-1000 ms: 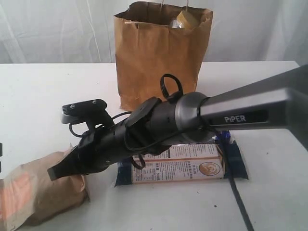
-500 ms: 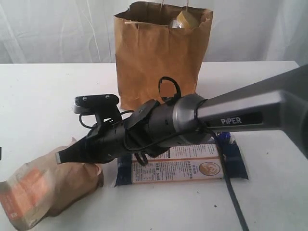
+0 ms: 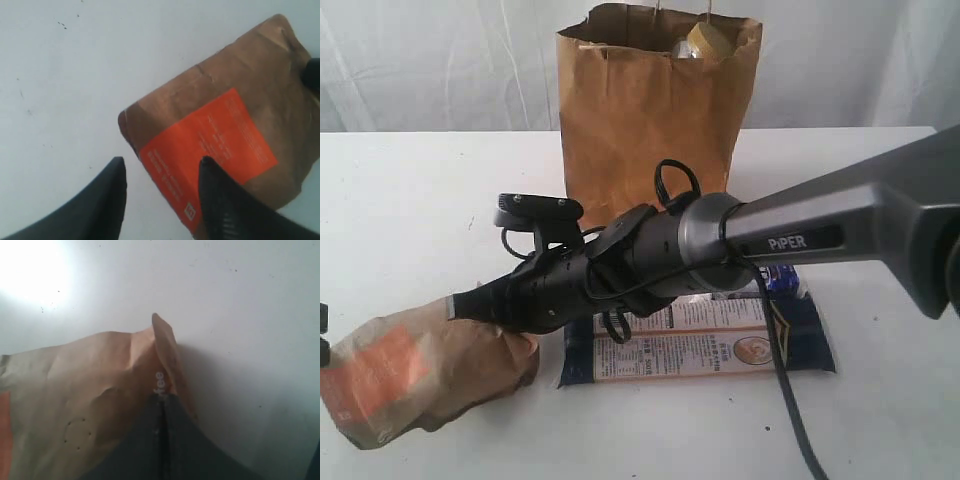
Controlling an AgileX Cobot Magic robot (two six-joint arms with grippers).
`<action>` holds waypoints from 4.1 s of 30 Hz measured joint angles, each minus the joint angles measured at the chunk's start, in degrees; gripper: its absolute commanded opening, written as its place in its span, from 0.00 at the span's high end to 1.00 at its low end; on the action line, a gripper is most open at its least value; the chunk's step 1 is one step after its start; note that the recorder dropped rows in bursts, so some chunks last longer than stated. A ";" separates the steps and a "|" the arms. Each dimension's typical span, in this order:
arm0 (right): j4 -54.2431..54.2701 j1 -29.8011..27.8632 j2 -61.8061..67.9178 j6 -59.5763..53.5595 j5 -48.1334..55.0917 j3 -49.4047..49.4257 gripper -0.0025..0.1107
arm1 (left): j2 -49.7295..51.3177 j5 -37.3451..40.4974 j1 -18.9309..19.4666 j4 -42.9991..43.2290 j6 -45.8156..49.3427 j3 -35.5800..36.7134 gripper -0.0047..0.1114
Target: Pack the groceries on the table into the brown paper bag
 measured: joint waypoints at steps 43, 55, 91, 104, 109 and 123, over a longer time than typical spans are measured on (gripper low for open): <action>0.80 -1.32 1.83 1.59 6.83 -0.35 0.98 | 12.99 -12.46 0.00 -52.90 37.38 6.79 0.62; 0.63 -1.32 1.72 0.64 8.04 -0.35 0.98 | 13.02 -11.94 0.00 -54.27 37.30 6.26 0.96; -52.05 -9.18 -18.28 23.05 33.67 1.38 0.98 | 1.75 5.56 0.00 -56.07 43.31 -14.61 0.96; -75.81 -9.29 -28.67 48.27 25.34 2.96 0.98 | -7.91 7.87 0.00 -68.07 58.40 -17.32 0.96; -99.74 -9.29 -32.88 63.03 35.43 8.41 0.98 | -9.15 1.33 0.00 -76.82 60.64 -17.84 0.96; -109.36 -9.29 -37.10 68.57 51.15 14.61 0.98 | 15.72 4.55 0.00 -77.67 61.64 -32.78 0.96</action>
